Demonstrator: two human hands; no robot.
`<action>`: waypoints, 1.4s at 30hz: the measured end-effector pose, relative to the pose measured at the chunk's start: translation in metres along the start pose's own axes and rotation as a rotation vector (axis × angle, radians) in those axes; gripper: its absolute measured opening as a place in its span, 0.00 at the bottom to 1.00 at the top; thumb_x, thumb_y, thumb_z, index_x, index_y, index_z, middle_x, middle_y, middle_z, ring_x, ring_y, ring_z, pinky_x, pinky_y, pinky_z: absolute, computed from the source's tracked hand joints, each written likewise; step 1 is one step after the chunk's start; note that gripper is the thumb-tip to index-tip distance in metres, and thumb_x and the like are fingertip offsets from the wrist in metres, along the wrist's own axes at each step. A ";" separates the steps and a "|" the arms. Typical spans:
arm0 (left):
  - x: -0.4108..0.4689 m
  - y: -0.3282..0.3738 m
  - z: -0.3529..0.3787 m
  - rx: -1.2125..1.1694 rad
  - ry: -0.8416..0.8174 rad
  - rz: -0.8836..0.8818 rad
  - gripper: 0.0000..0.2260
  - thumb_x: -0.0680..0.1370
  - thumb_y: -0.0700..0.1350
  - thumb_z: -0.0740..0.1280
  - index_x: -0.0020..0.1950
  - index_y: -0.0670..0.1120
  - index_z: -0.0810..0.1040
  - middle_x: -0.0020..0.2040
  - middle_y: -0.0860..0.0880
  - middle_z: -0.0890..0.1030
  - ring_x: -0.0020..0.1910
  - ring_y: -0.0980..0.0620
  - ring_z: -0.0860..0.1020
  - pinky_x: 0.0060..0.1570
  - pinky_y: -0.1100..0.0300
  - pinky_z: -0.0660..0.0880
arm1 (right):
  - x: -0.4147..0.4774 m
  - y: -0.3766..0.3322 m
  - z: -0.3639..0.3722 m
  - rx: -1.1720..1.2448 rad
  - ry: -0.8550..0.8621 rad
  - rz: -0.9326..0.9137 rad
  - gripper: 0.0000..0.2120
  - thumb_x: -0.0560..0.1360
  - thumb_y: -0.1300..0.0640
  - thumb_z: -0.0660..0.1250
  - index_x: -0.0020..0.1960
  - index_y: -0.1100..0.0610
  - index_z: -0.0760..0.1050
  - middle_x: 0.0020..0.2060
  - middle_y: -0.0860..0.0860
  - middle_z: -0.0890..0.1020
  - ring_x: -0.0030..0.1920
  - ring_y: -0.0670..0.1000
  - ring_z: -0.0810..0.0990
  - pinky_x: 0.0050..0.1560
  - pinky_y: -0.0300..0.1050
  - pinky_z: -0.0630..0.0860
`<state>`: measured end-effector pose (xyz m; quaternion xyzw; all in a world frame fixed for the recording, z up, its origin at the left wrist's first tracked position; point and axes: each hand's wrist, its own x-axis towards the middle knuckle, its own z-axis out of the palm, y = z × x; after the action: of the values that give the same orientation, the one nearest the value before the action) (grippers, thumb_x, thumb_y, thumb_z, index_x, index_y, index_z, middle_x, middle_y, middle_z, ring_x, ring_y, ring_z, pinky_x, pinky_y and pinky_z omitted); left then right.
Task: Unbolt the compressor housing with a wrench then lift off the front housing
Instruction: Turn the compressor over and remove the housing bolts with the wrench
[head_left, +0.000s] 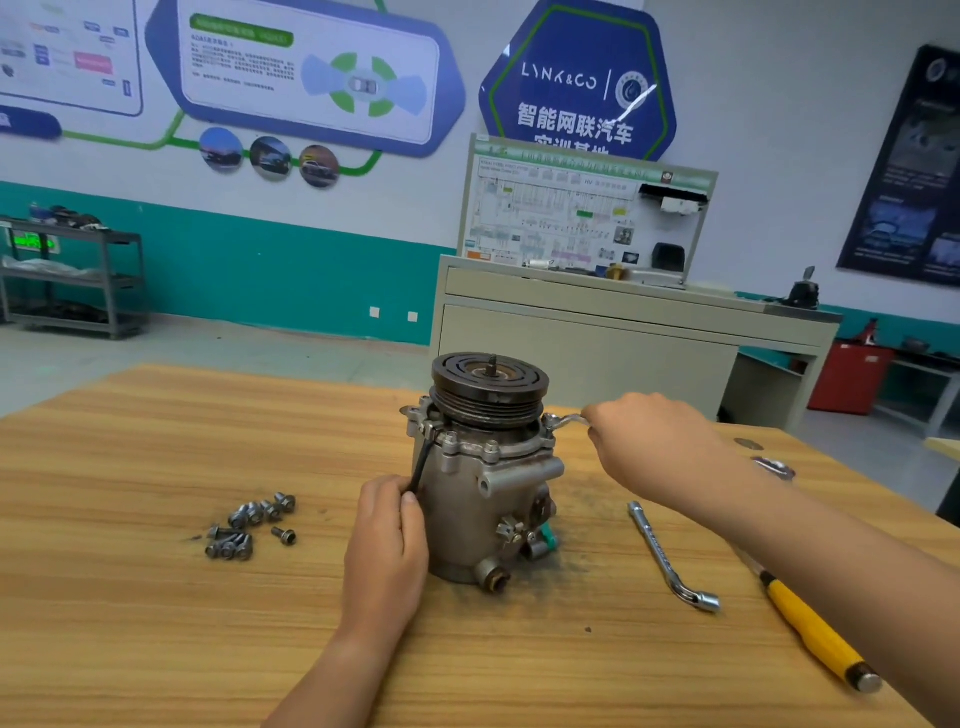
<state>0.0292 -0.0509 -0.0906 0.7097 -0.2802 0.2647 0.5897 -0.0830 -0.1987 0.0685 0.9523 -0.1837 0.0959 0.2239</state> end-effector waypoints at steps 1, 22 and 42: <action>0.000 0.000 0.001 -0.005 -0.001 0.003 0.09 0.79 0.40 0.55 0.51 0.40 0.74 0.47 0.47 0.73 0.43 0.60 0.69 0.44 0.71 0.61 | -0.001 -0.001 -0.005 -0.055 -0.008 -0.030 0.09 0.78 0.63 0.57 0.55 0.56 0.72 0.31 0.49 0.65 0.37 0.51 0.70 0.36 0.43 0.68; -0.005 0.006 -0.003 -0.051 0.033 -0.061 0.17 0.76 0.49 0.53 0.55 0.41 0.74 0.50 0.47 0.74 0.48 0.74 0.67 0.45 0.81 0.60 | -0.006 0.003 -0.011 -0.142 -0.079 -0.158 0.04 0.78 0.56 0.53 0.47 0.56 0.65 0.30 0.48 0.66 0.29 0.47 0.65 0.27 0.40 0.61; -0.003 -0.001 0.001 -0.014 0.051 -0.096 0.09 0.80 0.40 0.57 0.57 0.40 0.74 0.52 0.47 0.73 0.47 0.65 0.67 0.45 0.83 0.59 | 0.033 0.012 0.023 -0.185 0.148 -0.043 0.15 0.76 0.68 0.57 0.60 0.58 0.70 0.44 0.54 0.78 0.45 0.56 0.77 0.38 0.44 0.67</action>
<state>0.0277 -0.0515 -0.0932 0.7113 -0.2324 0.2523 0.6135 -0.0554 -0.2296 0.0621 0.9217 -0.1541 0.1436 0.3257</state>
